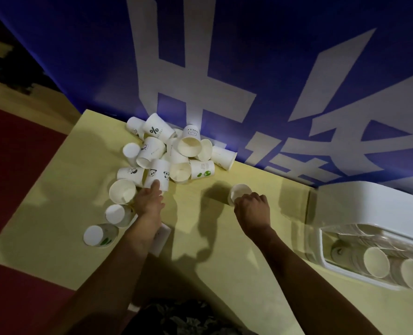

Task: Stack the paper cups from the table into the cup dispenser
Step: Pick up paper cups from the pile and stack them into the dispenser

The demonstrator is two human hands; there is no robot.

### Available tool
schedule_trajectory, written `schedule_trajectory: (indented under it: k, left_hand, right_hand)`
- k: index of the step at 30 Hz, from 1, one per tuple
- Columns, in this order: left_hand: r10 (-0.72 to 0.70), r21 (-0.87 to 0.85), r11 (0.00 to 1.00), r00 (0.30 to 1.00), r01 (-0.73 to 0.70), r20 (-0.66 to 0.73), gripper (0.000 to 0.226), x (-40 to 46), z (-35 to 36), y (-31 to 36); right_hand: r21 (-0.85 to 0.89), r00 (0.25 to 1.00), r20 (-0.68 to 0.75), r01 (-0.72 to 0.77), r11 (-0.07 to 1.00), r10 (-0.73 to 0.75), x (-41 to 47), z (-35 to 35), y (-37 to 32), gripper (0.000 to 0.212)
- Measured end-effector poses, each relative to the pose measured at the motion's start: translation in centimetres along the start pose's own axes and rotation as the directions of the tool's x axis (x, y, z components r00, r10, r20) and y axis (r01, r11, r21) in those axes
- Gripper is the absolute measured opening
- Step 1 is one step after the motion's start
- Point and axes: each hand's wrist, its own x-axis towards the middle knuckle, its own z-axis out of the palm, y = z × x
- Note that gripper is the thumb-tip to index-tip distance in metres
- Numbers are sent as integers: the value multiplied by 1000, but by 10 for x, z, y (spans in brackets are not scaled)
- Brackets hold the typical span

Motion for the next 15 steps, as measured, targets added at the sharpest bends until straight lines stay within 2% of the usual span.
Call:
schedule_trajectory:
  k: [4, 6, 8, 12, 15]
  left_hand:
    - [-28, -84, 996, 999, 31, 36, 9, 10, 2, 6]
    - [39, -50, 998, 999, -38, 20, 7, 8, 2, 5]
    - [168, 63, 984, 986, -167, 1, 10, 1, 2, 3]
    - [441, 357, 823, 893, -442, 89, 27, -22, -3, -3]
    - [577, 431, 675, 793, -598, 196, 25, -50, -3, -9]
  right_hand:
    - [13, 999, 36, -16, 1000, 15, 6, -2, -3, 19]
    - [14, 997, 65, -43, 999, 42, 7, -5, -6, 21]
    - [30, 992, 87, -90, 995, 87, 7, -6, -8, 20]
    - [93, 990, 33, -137, 986, 134, -1, -7, -7, 17]
    - [168, 984, -52, -161, 973, 172, -14, -9, -3, 15]
